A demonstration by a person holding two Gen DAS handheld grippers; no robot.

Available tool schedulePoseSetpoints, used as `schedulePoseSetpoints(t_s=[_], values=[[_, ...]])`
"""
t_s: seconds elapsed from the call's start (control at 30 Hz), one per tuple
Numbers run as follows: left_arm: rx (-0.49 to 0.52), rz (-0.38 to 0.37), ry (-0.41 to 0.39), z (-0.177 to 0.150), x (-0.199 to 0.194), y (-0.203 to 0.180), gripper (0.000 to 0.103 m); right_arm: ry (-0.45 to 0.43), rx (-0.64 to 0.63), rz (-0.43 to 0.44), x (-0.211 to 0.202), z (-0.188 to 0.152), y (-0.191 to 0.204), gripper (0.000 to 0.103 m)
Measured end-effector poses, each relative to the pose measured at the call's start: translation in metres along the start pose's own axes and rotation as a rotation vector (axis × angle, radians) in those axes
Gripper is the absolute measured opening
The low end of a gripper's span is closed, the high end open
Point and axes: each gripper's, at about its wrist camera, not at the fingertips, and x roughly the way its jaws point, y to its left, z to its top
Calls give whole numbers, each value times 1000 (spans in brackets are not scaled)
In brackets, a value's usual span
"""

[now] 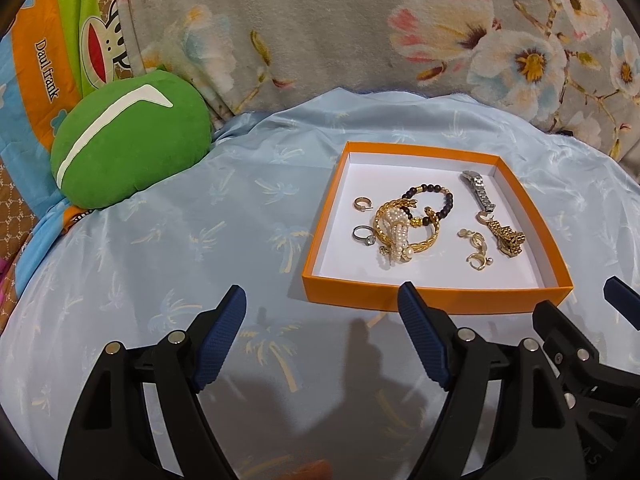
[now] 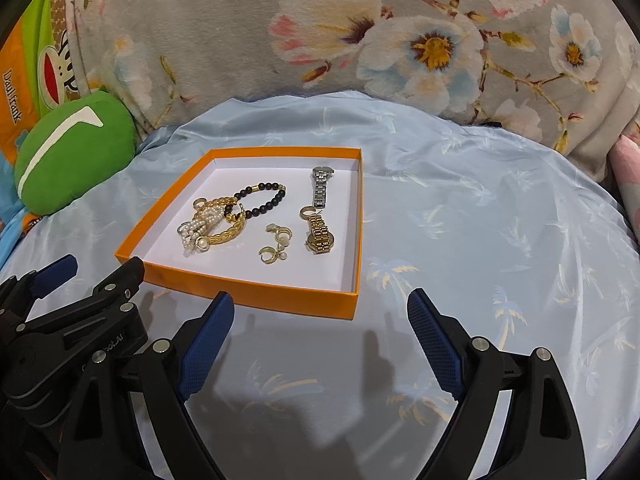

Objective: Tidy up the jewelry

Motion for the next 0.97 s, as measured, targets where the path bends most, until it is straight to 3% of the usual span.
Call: schedulePoseSetpoints(t_s=[0.97], values=[[15,9,-3,-1,0,-3,74,4,-2,-8,0,0,-4,86]])
